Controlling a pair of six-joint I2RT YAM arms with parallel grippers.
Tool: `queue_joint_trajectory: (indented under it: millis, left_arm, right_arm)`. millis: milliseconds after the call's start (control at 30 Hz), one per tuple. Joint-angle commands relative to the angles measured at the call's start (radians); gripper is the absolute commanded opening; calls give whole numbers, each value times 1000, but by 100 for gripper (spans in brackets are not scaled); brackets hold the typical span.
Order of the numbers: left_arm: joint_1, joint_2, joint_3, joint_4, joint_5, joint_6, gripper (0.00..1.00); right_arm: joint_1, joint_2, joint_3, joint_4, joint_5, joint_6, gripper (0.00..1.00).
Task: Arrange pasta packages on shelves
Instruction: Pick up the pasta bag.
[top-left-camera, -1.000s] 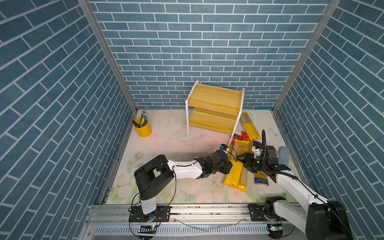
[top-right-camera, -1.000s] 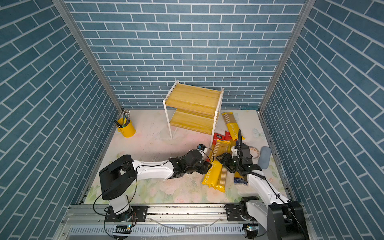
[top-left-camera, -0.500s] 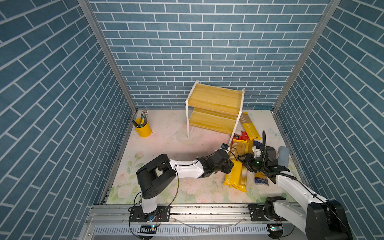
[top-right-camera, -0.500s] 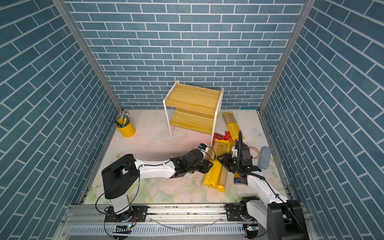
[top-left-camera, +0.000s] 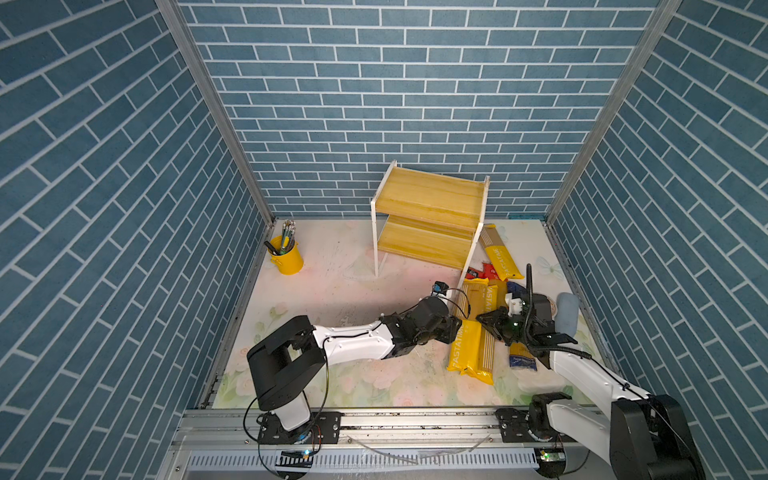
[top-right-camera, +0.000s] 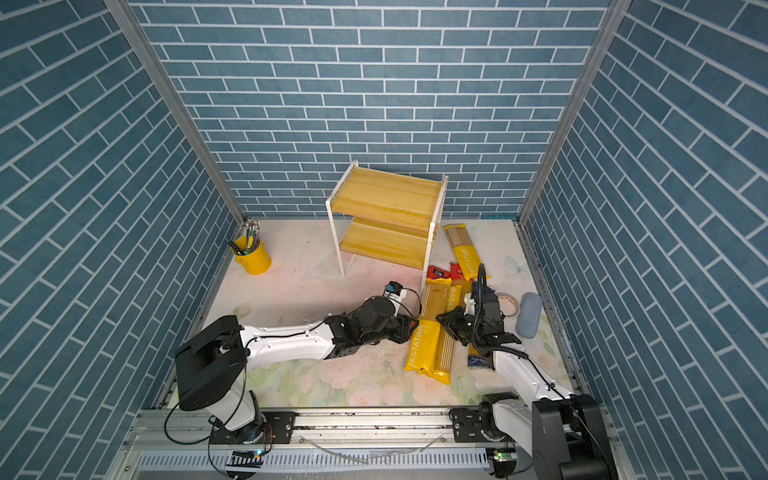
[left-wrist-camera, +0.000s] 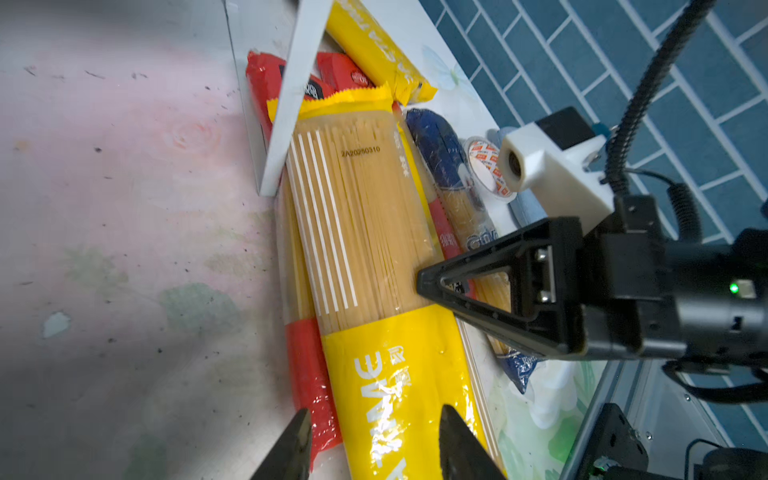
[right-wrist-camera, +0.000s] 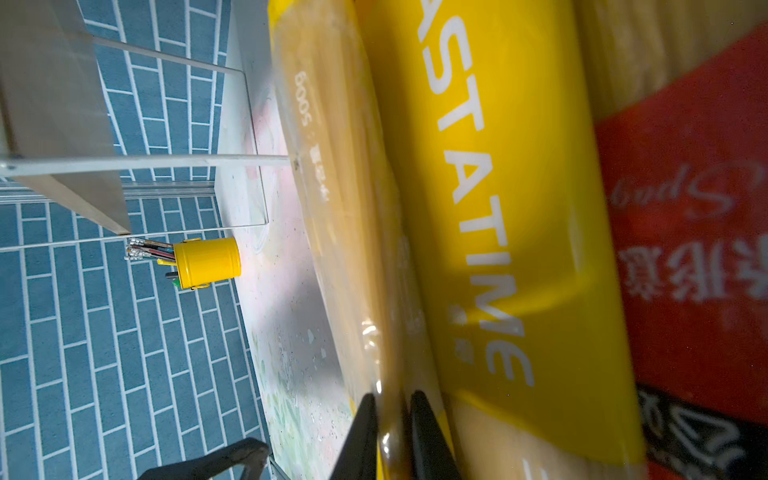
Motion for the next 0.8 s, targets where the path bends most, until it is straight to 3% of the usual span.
queue_joint_trajectory:
  millis: [0,167,300,433,567,700,767]
  left_arm:
    - [5,-5,-28,-8,-29,4,51]
    - [6,80,-13,85,42,-32,45]
    - [4,182,30,141,87,-58,37]
    - [2,251,51,187,127,-73,35]
    - [1,291,80,200,163,-83,33]
    - [3,259,57,206,161,-82,33]
    - [8,205,25,191,144,-72,33]
  right_arm:
    - [0,-12,-20,40,-28,20,16]
    - [5,20,-38,36,-40,-4,42]
    - [18,46,-56,60,-50,-20,49]
    - [34,111,-57,96,-47,-37,51]
    - [49,195,-48,178,-85,-37,45]
    - [54,196,-47,207,-102,-7,22]
    - [53,137,-46,161,-87,-2,16]
